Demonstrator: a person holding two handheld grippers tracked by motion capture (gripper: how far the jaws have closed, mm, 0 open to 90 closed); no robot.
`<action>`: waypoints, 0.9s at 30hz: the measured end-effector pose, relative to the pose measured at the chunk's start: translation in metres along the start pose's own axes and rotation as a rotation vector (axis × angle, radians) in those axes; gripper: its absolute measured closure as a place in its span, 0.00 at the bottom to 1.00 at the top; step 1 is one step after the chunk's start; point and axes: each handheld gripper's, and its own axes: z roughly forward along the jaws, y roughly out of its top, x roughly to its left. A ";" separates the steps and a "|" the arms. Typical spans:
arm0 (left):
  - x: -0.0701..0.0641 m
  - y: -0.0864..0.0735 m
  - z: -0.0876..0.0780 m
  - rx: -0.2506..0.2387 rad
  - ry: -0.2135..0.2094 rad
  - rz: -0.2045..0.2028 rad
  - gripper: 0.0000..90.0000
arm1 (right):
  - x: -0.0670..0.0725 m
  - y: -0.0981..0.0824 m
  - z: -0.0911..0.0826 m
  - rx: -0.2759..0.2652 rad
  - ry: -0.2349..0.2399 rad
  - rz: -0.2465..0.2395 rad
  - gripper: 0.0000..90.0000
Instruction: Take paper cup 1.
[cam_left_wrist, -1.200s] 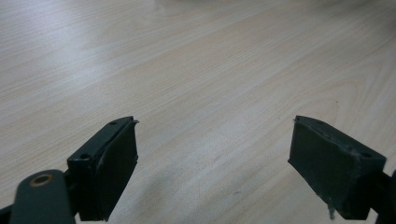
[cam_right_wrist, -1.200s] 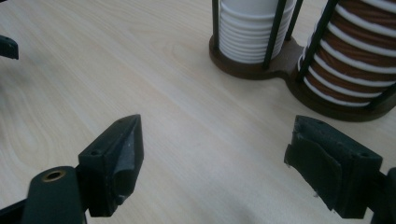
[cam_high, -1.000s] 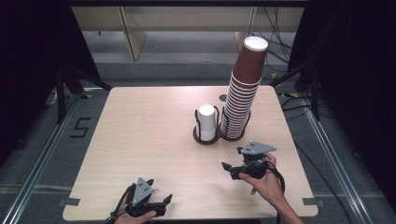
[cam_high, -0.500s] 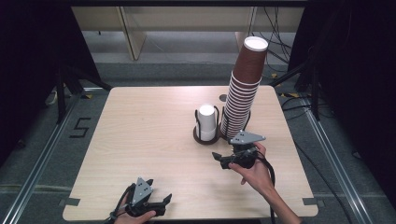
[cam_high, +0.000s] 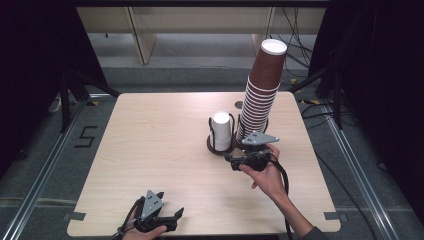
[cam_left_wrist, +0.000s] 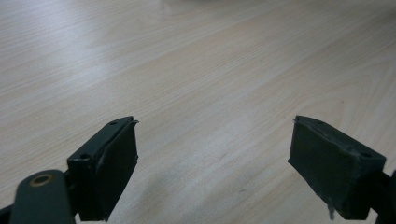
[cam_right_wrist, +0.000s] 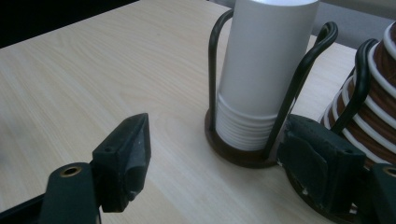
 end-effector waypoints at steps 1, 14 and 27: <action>0.000 0.000 0.000 0.000 0.000 -0.003 0.16 | 0.001 0.001 0.001 -0.002 0.003 0.009 0.28; 0.001 0.000 0.001 -0.010 -0.003 -0.019 0.16 | -0.001 0.021 0.014 -0.041 -0.032 0.008 0.30; 0.001 0.000 0.000 0.004 -0.003 -0.011 0.16 | -0.009 0.046 0.031 -0.066 -0.089 0.034 0.32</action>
